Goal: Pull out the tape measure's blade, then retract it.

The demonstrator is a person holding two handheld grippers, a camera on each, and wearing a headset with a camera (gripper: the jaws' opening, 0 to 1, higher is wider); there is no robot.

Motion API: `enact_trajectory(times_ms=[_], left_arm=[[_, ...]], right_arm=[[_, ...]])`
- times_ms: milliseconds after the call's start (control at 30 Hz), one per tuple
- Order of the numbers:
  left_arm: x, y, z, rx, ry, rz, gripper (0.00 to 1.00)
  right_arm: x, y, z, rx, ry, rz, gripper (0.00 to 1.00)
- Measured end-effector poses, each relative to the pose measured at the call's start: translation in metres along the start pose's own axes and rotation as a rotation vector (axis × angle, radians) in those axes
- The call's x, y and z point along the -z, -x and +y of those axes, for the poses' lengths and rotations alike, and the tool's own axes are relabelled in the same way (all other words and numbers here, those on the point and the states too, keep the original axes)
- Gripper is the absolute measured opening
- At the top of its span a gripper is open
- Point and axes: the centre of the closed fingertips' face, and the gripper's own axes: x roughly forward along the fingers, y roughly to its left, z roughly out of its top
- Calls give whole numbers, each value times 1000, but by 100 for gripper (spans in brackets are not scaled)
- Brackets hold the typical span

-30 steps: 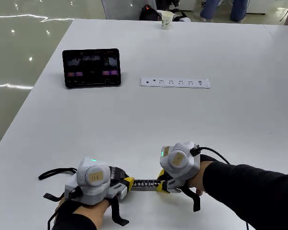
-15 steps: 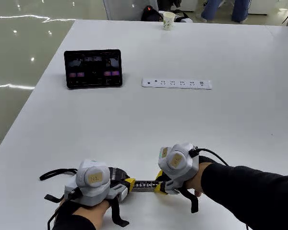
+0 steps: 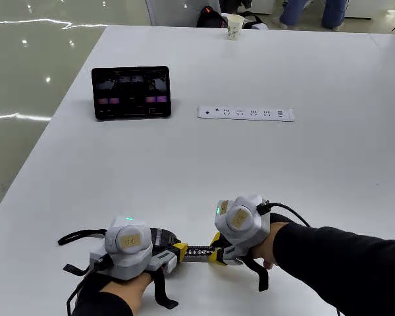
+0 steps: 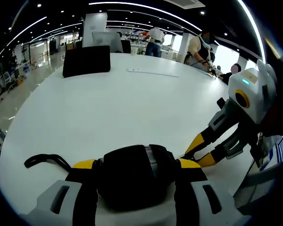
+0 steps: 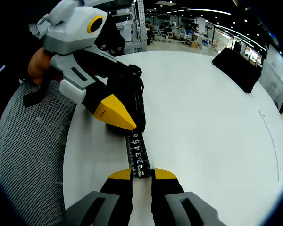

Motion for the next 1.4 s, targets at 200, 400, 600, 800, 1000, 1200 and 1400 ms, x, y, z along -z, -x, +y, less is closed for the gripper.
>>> enact_trajectory(times_ms=[200,400,600,800,1000,1200,1400], left_arm=[[0,1,0,9,3,3,61],[0,1,0,11,5,2,61],[0,1,1,17,11,5,60],[0,0,1,19,12,6,60],[0,0,1,19,13,7,61],[0,0,1,19,17,12,61],[0,0,1,20,20,13,61]], right_arm=[[-6,-4,0,-7,-25,-34,11],[-8,-6,1,-7,-26,-40,11],[-11,-8,2,-9,-35,-51,11],[-16,-11,3,-11,-32,-58,11],[-20,-13,4,-9,-28,-66,11],[-22,-15,4,-10,-31,-72,11],[-23,-17,3,-10,-28,-74,11]])
